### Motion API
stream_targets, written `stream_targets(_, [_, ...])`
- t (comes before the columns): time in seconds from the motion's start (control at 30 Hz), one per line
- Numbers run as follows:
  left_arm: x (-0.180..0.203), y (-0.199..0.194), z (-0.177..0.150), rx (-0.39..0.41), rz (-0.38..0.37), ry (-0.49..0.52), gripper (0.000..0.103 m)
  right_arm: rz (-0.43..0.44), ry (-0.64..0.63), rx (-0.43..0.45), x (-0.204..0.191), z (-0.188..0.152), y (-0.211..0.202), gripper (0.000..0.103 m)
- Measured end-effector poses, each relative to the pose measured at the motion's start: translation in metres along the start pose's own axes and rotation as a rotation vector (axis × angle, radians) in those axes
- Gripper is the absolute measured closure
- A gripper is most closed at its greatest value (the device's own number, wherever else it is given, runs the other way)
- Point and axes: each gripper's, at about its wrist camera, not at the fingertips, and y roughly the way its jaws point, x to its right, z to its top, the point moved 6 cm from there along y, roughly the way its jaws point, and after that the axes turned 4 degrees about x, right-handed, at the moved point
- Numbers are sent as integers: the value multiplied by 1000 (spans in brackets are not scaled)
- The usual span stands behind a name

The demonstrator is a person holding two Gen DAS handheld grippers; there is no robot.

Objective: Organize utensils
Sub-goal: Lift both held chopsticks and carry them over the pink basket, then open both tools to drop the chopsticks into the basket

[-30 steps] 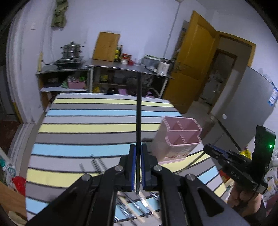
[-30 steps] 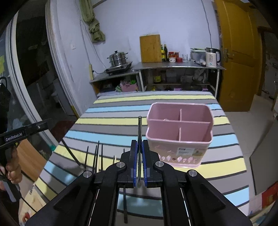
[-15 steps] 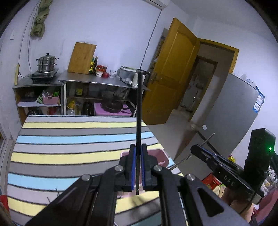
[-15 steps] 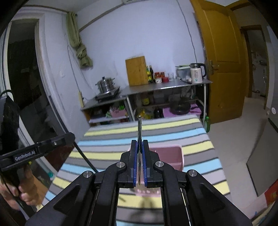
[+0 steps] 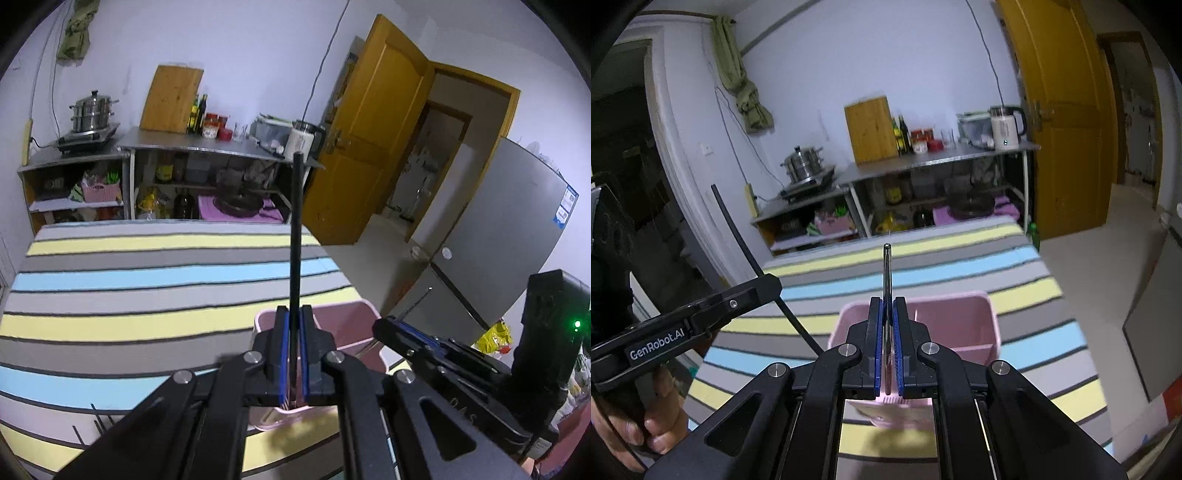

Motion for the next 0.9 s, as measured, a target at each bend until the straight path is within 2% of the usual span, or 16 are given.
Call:
stream_targets(0.13, [-7,8,-12,-25,7,-17,97,-7,-5,-44,5,-14,13,97])
stream_targets(0.3, [-9,2,-18,-18,-4,-24,94,-10,-17,-44,7,-18,12,96])
stream_targets(0.37, [-10,-3,-15,-4,-12,-24,92,-16,-25,-30,6,-17,8,92])
stream_targets(0.43, [-9,-12,-15,12,-18,-23,86,-18,-28,-9,5,-15,1,87])
stream_targets(0.6, [-11,-42,-17,58,-29,-22,81,-21,-32,44,1,-11,-22,80])
stream_targets(0.73, [-23,-63,-24,72,-14,-34,80,-13,-34,91,-4,-15,-48,80])
stream_targets(0.9, [-37,-94,-48,91,22,-40,80,6,-49,113,-18,-34,-71,80])
